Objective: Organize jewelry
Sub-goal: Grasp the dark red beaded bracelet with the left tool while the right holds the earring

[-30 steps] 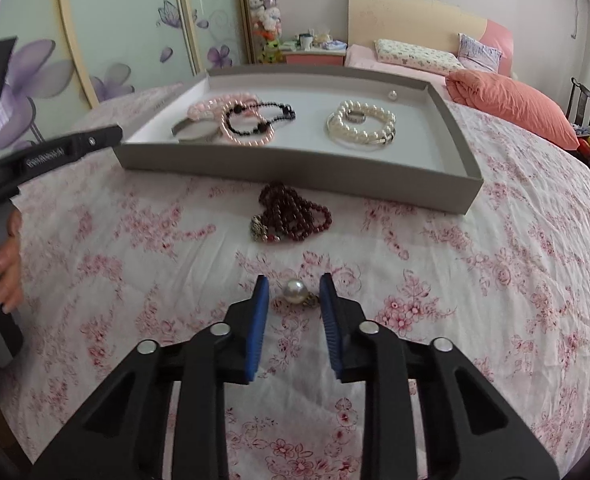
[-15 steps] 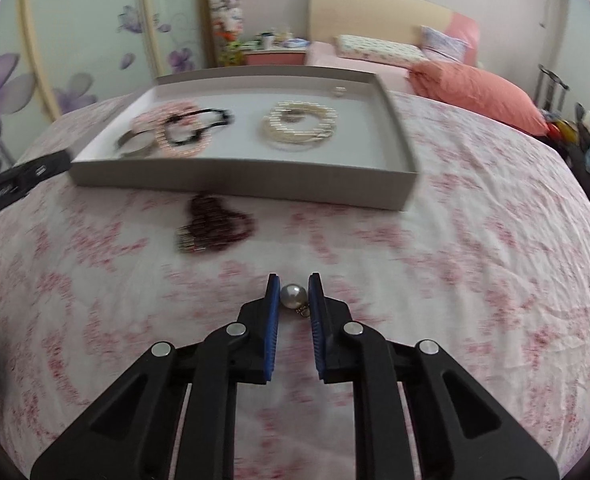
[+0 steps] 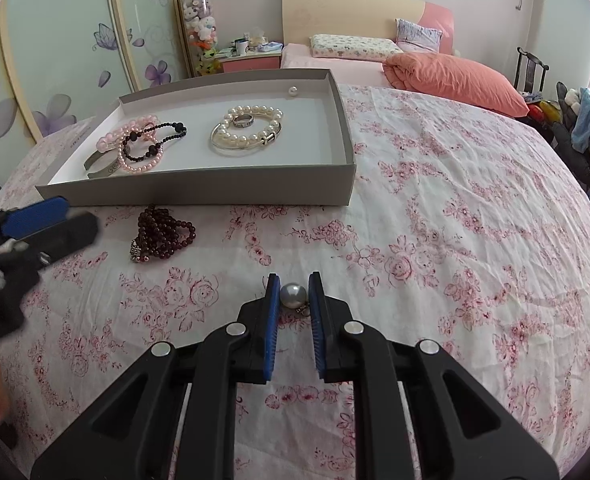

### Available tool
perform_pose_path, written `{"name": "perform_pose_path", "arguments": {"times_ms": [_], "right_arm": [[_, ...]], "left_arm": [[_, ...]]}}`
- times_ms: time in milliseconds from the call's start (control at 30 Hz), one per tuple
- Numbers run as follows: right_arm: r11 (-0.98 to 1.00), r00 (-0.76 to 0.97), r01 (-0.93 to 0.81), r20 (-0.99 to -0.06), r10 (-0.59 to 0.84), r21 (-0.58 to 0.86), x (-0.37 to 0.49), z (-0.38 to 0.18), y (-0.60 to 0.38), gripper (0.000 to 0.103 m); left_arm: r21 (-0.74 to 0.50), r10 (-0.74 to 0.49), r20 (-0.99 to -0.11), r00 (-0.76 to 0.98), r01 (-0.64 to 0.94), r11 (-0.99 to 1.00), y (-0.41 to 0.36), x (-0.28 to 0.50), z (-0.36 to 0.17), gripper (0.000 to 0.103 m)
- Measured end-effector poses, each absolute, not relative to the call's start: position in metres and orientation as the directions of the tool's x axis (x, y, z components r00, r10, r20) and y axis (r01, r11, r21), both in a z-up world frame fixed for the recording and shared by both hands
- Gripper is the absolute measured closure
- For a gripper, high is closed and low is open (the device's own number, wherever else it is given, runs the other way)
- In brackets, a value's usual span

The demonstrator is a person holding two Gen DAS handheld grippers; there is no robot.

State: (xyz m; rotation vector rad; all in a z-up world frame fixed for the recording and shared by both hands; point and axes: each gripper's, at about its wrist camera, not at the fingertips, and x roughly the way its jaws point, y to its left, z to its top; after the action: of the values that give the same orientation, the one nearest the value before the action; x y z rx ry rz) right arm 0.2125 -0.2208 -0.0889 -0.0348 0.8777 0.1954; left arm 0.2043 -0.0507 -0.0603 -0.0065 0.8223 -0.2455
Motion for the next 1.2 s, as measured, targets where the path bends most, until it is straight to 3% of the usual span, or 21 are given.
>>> {"name": "perform_pose_path", "arguments": {"times_ms": [367,433,600,667,1200], "right_arm": [[0.980,0.619,-0.185,-0.767,0.171,0.069,0.211,-0.088,-0.224,0.087],[0.980,0.619,-0.185,-0.767,0.170,0.068,0.211,-0.088,-0.224,0.087],[0.981,0.619,-0.185,-0.767,0.168,0.065,0.211,-0.088,-0.223,0.087],[0.981,0.620,-0.185,-0.767,0.165,0.061,0.211,-0.088,-0.222,0.087],[0.974,0.603,-0.224,-0.780,0.167,0.036,0.227,-0.087,-0.194,0.087]], "left_arm": [[-0.049,-0.137,-0.795,0.591,0.162,0.986,-0.090,0.237,-0.092,0.037],[-0.028,-0.110,-0.796,0.596,0.145,0.989,-0.091,0.239,-0.093,0.040],[0.010,-0.065,-0.787,0.614,0.118,0.993,-0.087,0.240,-0.091,0.078],[0.008,-0.061,-0.787,0.614,0.109,0.994,-0.082,0.240,-0.091,0.085],[0.078,0.094,-0.787,0.610,-0.054,0.996,0.039,0.206,-0.086,0.086]]}}
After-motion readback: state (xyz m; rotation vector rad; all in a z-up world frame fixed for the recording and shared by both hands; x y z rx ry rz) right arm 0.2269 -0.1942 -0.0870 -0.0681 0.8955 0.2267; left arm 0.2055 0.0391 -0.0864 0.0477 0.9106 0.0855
